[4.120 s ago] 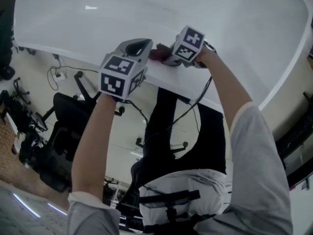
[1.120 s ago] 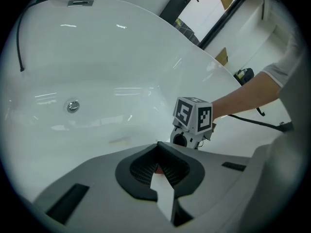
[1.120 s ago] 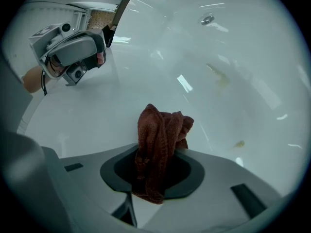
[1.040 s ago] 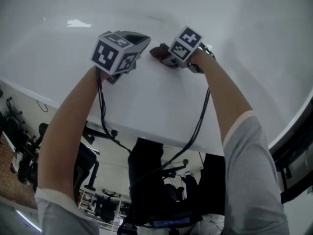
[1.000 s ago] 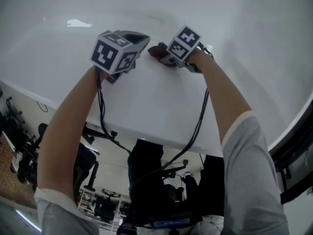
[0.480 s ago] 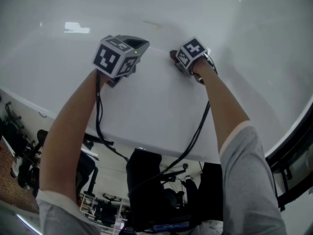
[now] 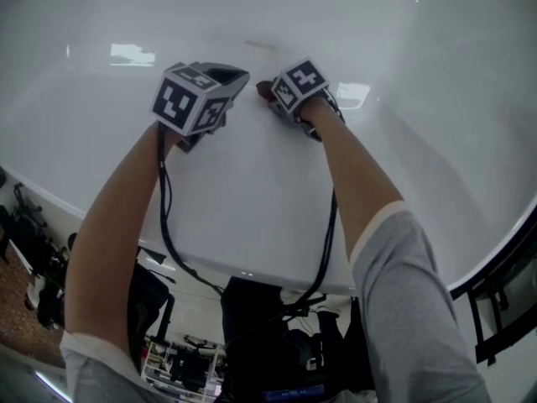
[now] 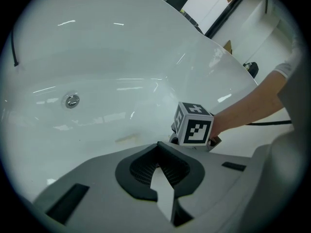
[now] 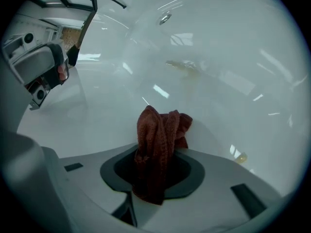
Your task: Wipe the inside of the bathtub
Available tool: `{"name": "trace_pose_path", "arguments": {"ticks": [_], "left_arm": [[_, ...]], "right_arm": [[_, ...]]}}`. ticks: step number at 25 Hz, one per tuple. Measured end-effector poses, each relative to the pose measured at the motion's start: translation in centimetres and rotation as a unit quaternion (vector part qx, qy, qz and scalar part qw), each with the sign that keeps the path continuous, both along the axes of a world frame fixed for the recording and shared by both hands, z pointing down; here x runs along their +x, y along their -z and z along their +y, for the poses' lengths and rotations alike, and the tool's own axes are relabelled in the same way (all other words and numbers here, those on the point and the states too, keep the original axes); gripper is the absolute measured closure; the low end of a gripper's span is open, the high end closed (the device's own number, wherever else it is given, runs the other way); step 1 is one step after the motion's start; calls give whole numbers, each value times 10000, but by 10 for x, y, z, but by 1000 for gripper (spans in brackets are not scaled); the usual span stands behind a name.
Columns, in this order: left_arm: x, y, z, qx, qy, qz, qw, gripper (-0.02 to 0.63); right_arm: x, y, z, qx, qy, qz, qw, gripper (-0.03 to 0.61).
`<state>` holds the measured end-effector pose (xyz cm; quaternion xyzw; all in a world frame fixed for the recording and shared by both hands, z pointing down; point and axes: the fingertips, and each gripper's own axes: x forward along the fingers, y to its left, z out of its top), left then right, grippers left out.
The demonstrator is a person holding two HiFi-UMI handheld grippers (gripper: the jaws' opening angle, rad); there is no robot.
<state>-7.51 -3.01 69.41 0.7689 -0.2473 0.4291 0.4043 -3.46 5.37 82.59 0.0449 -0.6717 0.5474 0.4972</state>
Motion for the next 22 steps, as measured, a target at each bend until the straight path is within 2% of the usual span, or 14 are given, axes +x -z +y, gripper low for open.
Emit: {"name": "trace_pose_path", "arguments": {"ticks": [4,8,13,17,19,22], "left_arm": [[-7,-9,-8,40,41,-80,10000,607],[-1,-12,-8,14,91,-44,9999,606],[14,-9,-12,45,119,111,9999,606],[19,-6,-16,95,170,191,9996,606],[19,-5,-17,126,191,207,9995,606],[12,-10,-21,179,247,171,9994,606]], "right_arm": [[-9,-11,-6,180,-26,215,9996,462],[-2,-18,-9,321,-94,373,9987,462],[61,-27,-21,649,-285,956,9929,462],[120,-30,-31,916,-658,1570,9811,462],[132,-30,-34,979,-899,1663,9771,460],[122,-29,-40,1199,-892,1600,9757,461]]}}
